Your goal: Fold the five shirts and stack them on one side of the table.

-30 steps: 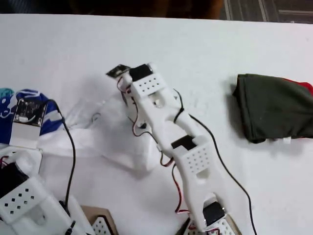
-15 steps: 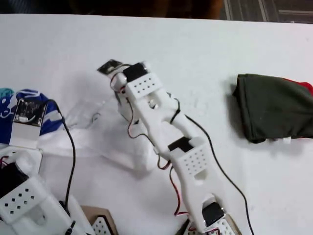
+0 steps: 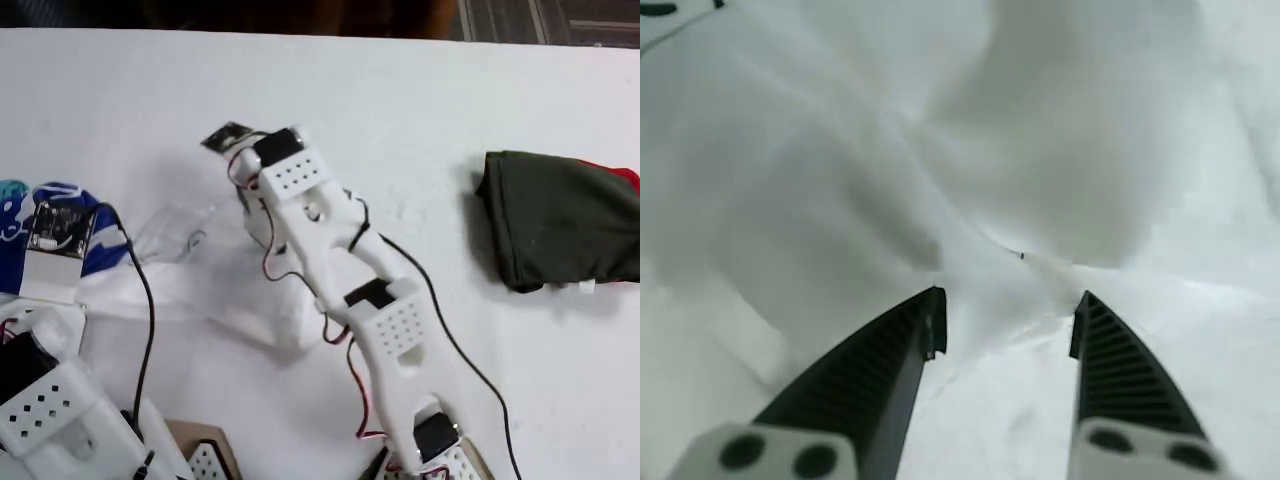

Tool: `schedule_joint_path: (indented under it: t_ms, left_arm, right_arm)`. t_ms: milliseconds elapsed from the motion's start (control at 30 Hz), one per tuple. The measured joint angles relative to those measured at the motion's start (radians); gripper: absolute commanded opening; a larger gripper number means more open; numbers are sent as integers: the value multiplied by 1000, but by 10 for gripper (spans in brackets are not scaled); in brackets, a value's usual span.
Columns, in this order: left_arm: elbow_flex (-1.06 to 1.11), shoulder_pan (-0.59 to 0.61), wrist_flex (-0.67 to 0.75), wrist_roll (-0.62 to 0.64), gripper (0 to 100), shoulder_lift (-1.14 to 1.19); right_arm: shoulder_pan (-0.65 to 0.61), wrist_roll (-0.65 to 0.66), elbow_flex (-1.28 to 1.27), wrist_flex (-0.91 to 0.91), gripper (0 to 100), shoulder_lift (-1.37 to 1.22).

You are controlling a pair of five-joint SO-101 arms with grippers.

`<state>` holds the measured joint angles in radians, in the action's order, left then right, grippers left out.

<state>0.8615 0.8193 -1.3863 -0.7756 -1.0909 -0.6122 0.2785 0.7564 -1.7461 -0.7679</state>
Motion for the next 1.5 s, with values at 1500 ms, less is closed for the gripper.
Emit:
schedule_joint_path:
  t_ms: [1500]
  left_arm:
    - [0,6,0,0,25,0]
  right_arm:
    - [-12,0,-43,0,156,-12]
